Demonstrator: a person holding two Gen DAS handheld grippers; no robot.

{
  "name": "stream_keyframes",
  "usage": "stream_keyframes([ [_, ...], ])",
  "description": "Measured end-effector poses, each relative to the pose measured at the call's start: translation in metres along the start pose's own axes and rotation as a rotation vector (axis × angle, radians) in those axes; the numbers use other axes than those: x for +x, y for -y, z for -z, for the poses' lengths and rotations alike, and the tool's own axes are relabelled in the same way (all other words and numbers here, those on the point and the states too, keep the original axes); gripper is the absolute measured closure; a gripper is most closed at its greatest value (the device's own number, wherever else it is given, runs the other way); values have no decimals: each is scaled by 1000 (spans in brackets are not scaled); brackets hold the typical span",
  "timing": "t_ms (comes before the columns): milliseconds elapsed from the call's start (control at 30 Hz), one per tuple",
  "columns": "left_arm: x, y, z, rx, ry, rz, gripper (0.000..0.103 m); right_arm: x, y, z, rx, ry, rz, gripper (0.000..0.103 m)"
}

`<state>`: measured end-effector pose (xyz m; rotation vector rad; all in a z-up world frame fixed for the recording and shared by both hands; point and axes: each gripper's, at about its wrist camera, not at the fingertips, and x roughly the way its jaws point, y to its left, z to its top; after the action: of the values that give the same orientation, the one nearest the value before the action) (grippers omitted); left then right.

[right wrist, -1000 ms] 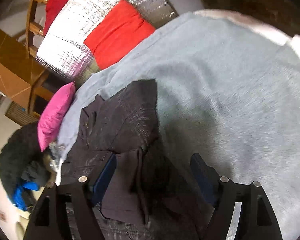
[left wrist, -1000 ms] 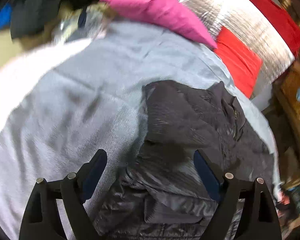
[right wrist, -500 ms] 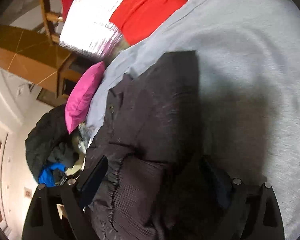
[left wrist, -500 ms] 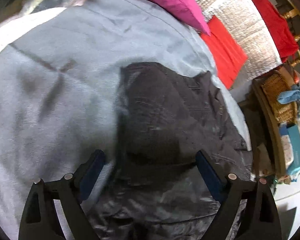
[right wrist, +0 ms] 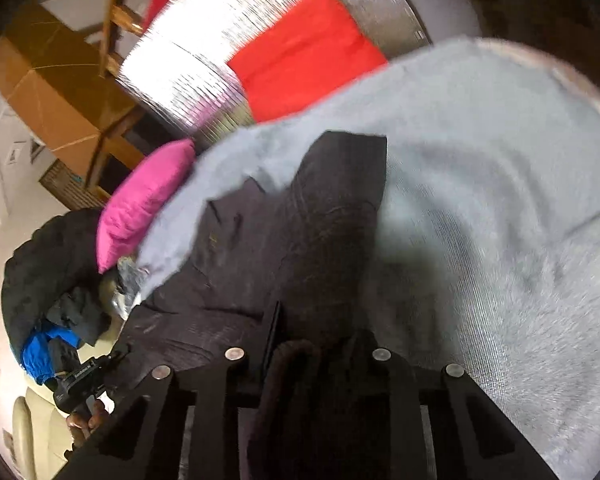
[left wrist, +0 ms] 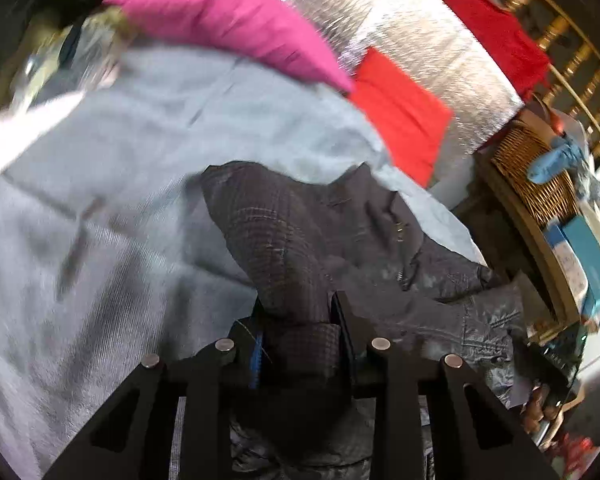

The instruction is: Fold large clothes

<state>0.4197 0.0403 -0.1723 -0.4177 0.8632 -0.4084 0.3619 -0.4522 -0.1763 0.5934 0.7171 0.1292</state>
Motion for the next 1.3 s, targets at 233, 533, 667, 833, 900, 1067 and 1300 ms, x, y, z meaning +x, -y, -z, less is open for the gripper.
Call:
stream_keyframes([
  [233, 32, -30, 4, -95, -130, -130, 48, 37, 36, 14, 62, -134, 129, 69],
  [533, 11, -35, 11, -103, -190, -75, 27, 14, 58, 9, 158, -170, 5, 22],
  [667, 2, -29, 20, -58, -188, -72, 27, 8, 76, 22, 177, -230, -49, 22],
  [833, 11, -18, 28, -3, -188, -109, 27, 11, 69, 34, 138, -239, -111, 21],
  [900, 15, -11, 26, 20, -170, -122, 36, 15, 58, 35, 113, -233, -96, 23],
  [1067, 0, -1, 23, 81, -100, -128, 49, -1, 21, 32, -7, -145, -56, 44],
  [1300, 14, -11, 27, 45, -179, -178, 38, 15, 22, 43, -63, -203, 81, 44],
])
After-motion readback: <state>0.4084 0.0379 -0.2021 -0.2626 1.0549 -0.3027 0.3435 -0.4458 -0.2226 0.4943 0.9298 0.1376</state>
